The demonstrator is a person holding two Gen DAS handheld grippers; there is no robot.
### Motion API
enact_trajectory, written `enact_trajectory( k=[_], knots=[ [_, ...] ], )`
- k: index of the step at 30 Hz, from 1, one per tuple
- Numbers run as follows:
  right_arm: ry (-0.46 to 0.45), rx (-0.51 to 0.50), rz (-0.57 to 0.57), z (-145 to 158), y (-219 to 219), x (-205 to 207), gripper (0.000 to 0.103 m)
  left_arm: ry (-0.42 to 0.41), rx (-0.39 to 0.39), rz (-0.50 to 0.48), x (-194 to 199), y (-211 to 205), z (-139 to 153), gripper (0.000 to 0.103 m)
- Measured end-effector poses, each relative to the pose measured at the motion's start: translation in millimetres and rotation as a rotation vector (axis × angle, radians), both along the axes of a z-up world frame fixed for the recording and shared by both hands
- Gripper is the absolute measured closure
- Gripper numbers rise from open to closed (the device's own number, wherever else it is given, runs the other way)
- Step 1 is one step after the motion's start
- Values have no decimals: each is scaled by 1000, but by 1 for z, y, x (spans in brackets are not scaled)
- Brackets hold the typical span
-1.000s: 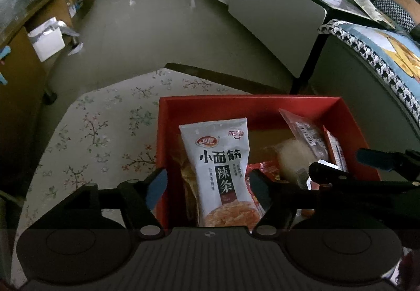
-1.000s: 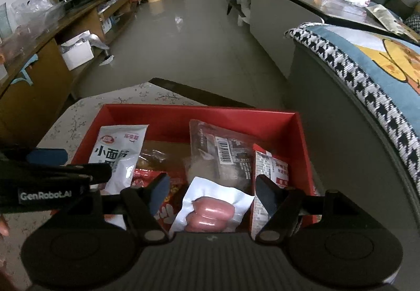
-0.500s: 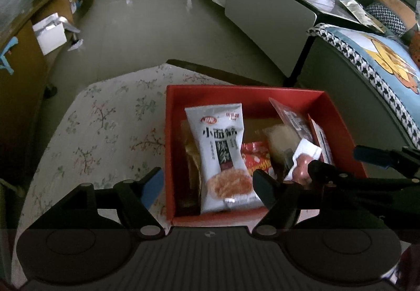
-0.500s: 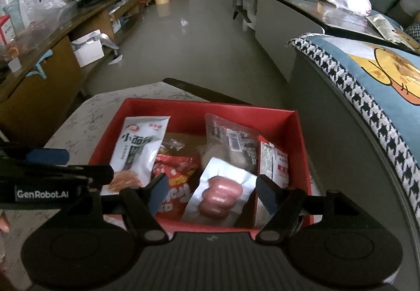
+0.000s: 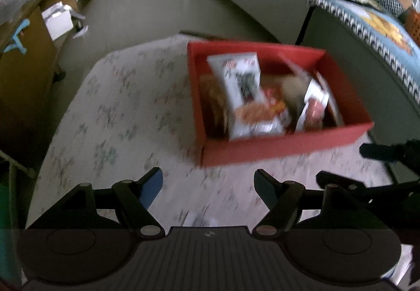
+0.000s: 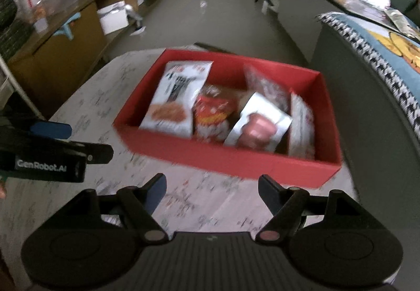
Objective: Organize snacks
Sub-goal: 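Move the left tool to the clear spicy pouch while the right tool approaches the Kaprons pack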
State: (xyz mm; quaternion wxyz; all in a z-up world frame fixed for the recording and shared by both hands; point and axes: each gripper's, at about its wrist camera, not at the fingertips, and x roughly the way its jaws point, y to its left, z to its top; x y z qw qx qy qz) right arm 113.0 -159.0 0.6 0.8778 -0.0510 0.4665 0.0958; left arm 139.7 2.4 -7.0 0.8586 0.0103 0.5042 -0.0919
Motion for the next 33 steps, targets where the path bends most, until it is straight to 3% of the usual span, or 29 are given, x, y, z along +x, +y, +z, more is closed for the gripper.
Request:
enact_trajectory(
  k=[8, 17, 21, 23, 29, 33],
  knots=[
    [89, 27, 119, -16, 23, -45, 18, 60, 53, -67, -22, 13, -26, 20],
    [175, 80, -7, -50, 46, -57, 17, 41, -47, -32, -25, 42, -8, 18],
    [210, 38, -11, -71, 59, -53, 17, 39, -65, -33, -29, 49, -6, 17],
    [206, -39, 19, -74, 60, -58, 17, 39, -74, -41, -32, 52, -5, 17],
    [271, -84, 59, -72, 18, -59, 27, 47, -63, -192, -43, 43, -15, 16],
    [301, -119, 120, -71, 2, -57, 27, 41, 42, -396, -44, 19, -24, 16]
  ],
)
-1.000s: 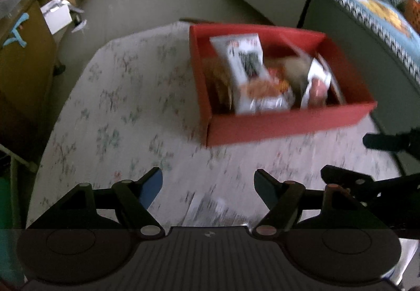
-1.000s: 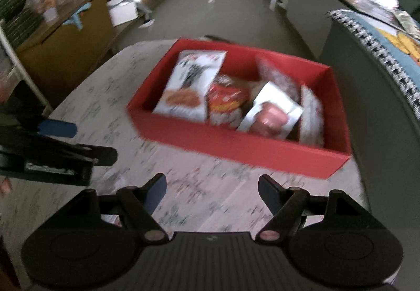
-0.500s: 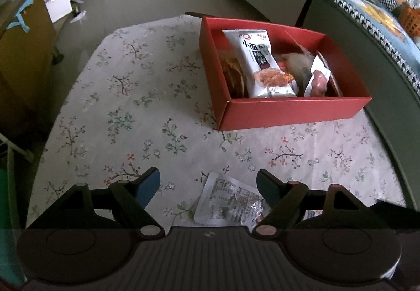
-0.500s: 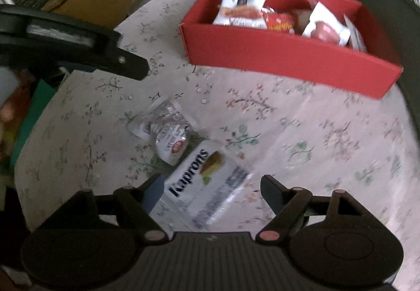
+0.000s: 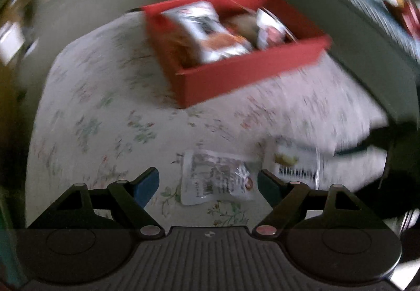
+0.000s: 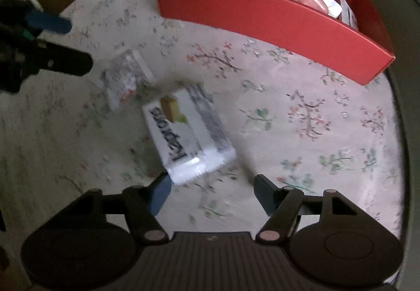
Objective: Organize snacks
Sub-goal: 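Move the left tool to the clear spicy pouch while the right tool approaches the Kaprons pack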
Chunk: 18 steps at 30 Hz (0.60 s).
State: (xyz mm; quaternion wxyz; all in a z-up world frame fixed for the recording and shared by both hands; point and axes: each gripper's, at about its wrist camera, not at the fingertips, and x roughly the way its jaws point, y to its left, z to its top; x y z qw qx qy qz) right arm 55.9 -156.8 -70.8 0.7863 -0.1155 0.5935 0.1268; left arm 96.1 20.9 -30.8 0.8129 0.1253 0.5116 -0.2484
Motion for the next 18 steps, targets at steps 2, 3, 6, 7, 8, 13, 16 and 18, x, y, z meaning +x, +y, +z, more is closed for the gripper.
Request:
enact_trajectory(
  k=[2, 3, 6, 7, 8, 13, 16, 18],
  knots=[
    [8, 39, 16, -1, -7, 3, 26, -33, 71, -119, -1, -13, 0, 16],
    [9, 56, 25, 0, -10, 4, 26, -51, 110, -183, 0, -21, 0, 16],
    [4, 104, 41, 5, -17, 5, 26, -59, 194, -338, 0, -36, -7, 16],
    [4, 114, 41, 7, -20, 5, 26, -50, 210, -385, -2, -39, -12, 16],
    [1, 121, 37, 9, -24, 6, 26, -40, 228, -435, -4, -44, -16, 16],
    [-12, 165, -3, 19, -38, 8, 26, -49, 340, -654, -6, -67, -45, 16],
    [11, 175, -22, 14, -41, 11, 25, -3, 340, -716, 6, -78, -62, 10],
    [31, 169, -30, 10, -42, 13, 25, 0, 323, -748, 10, -81, -64, 7]
  ],
)
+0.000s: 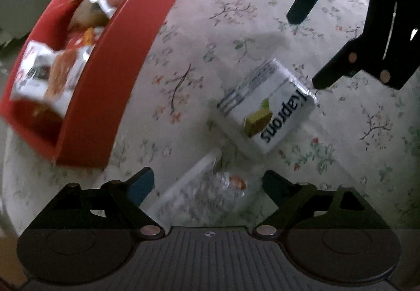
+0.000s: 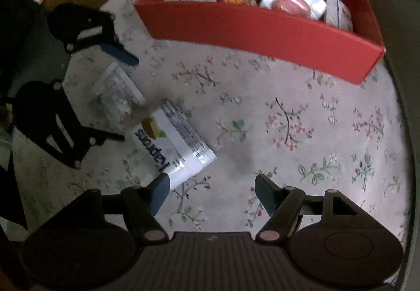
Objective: Organize snacks
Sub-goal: 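Move the left tool to the clear spicy pouch while the right tool approaches the Kaprons pack, then grasp the clear spicy pouch with the left tool while the right tool grasps the Kaprons pack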
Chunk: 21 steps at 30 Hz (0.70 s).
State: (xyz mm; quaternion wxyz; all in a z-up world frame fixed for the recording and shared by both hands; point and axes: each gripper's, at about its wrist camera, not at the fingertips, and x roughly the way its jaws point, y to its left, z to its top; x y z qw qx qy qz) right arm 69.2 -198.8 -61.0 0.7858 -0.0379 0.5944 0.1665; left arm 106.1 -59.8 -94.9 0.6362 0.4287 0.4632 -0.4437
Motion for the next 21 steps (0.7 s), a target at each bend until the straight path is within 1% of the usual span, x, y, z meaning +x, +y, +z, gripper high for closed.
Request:
enact_trajectory(
  k=[2, 3, 5, 6, 8, 9, 11, 13, 15, 17, 19, 20, 21],
  knots=[
    [9, -4, -1, -3, 2, 2, 25, 15, -4, 9, 2, 4, -2, 7],
    [8, -5, 1, -3, 3, 3, 25, 32, -7, 39, 4, 7, -2, 8],
    [2, -3, 2, -2, 4, 4, 25, 87, -29, 147, 8, 16, -2, 15],
    [-2, 0, 8, -1, 7, 4, 25, 102, -40, 202, 8, 22, -2, 15],
    [-11, 8, 29, 1, 13, 7, 25, 106, -68, 275, 3, 31, -2, 21],
    [-14, 7, 37, 2, 16, 9, 25, 105, -79, 307, 0, 33, -1, 22],
    [-33, -4, 72, 3, 26, 13, 25, 105, -79, 320, -9, 35, 0, 32],
    [-53, -42, 140, 0, 39, 15, 25, 99, -69, 335, -17, 36, 3, 36],
    [-72, -70, 198, -1, 52, 18, 25, 81, -71, 389, -18, 35, 3, 34],
    [-95, -73, 252, -2, 62, 22, 24, 92, -100, 459, -13, 33, 1, 25],
    [-97, -69, 288, -5, 67, 27, 22, 117, -126, 547, -3, 36, -3, 18],
    [-102, -62, 296, -5, 67, 30, 21, 117, -133, 556, 1, 33, -2, 17],
    [-96, -51, 293, -7, 66, 34, 20, 97, -142, 553, -1, 33, -2, 16]
  ],
)
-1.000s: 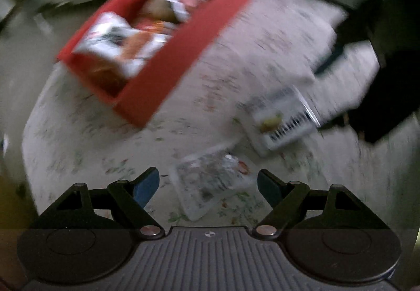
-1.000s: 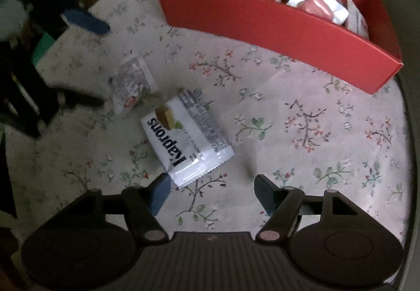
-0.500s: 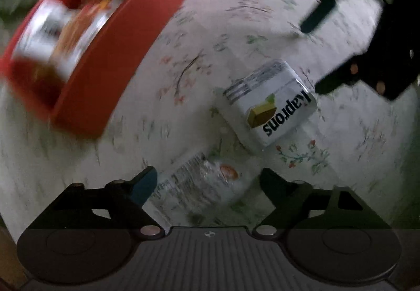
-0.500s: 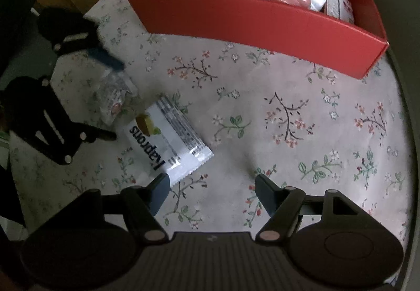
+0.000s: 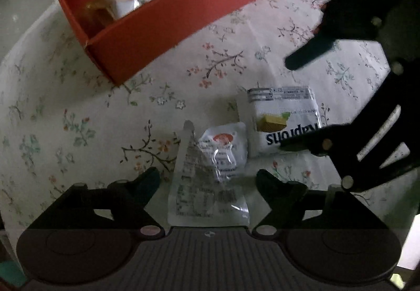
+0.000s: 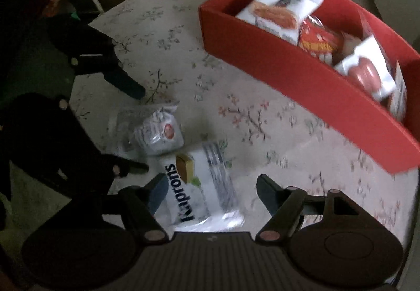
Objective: Organize snacks
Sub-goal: 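Grasp the clear spicy pouch with the left tool while the right tool grasps the Kaprons pack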
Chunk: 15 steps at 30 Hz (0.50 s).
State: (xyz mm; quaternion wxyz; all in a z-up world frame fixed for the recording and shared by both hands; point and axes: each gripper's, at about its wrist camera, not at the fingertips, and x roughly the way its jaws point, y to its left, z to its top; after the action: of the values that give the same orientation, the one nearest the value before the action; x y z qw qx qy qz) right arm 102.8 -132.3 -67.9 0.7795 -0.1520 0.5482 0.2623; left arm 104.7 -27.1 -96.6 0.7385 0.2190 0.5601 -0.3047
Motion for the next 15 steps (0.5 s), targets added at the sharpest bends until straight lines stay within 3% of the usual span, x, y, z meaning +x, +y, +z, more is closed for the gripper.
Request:
enact_trajectory(
  k=[3, 7, 11, 15],
  knots=[
    [28, 28, -3, -6, -3, 6, 14, -20, -6, 28, -6, 4, 2, 16],
    [36, 25, -6, -5, -9, -4, 14, -29, -27, 67, -9, 17, 8, 30],
    [6, -6, -5, -2, -5, -11, 14, -15, -64, 151, -2, 24, 13, 35],
    [-18, -97, 59, -16, 15, -15, 12, -61, -16, 167, -1, 13, 13, 26]
  ],
)
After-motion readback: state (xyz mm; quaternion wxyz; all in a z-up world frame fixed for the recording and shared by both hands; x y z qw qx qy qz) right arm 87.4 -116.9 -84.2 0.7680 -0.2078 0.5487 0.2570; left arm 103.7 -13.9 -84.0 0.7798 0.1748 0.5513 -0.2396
